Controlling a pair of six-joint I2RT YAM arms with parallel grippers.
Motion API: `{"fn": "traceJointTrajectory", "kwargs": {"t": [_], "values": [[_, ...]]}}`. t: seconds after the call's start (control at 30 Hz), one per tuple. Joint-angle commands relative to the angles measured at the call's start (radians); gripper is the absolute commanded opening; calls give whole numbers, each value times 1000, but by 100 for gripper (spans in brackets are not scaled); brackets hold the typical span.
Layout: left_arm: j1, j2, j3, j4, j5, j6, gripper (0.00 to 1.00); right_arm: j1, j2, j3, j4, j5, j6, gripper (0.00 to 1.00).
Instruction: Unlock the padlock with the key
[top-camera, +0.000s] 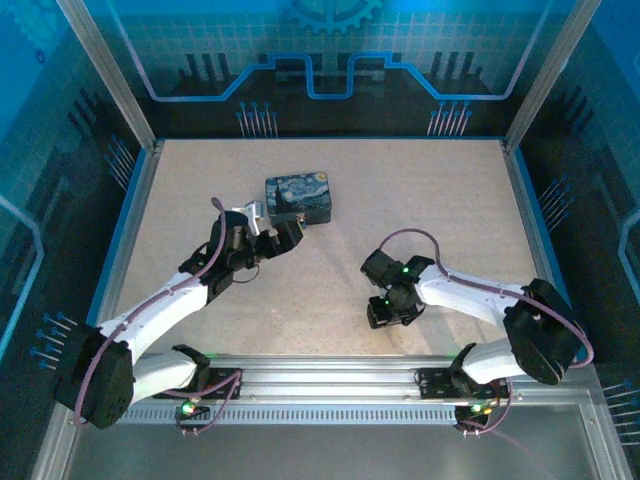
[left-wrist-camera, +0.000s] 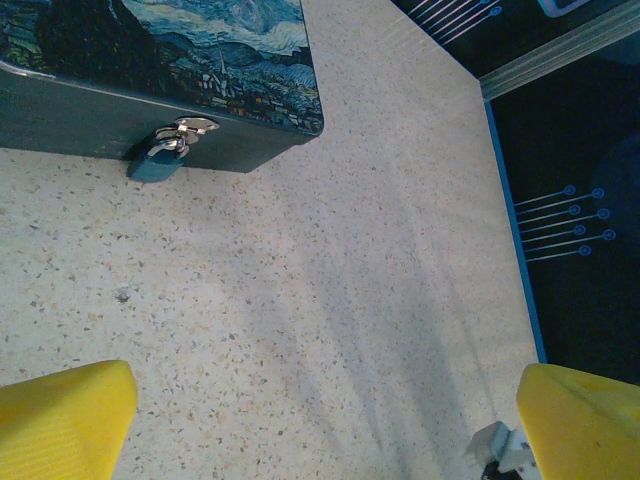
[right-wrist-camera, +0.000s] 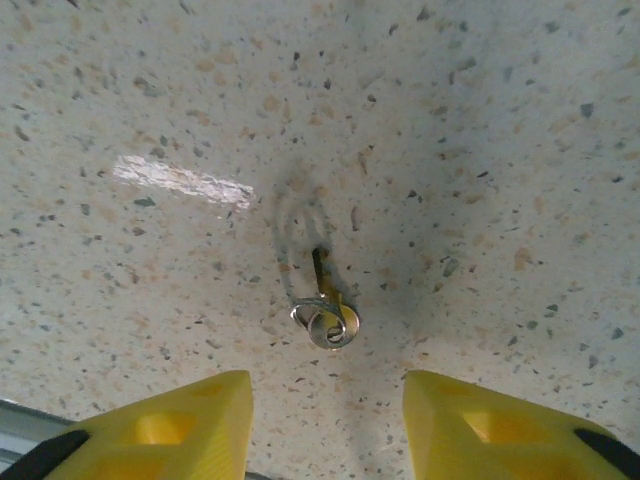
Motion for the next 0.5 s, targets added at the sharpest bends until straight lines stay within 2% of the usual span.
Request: {"fn": "traceJointTrajectory", "kwargs": {"t": [0.0, 0.47], "values": [[-7, -1, -8, 8, -17, -4, 99, 25, 28, 27, -33, 22, 15, 41], [-7, 4, -3, 10, -16, -6, 99, 47, 65, 33, -10, 70, 30, 28]]}}
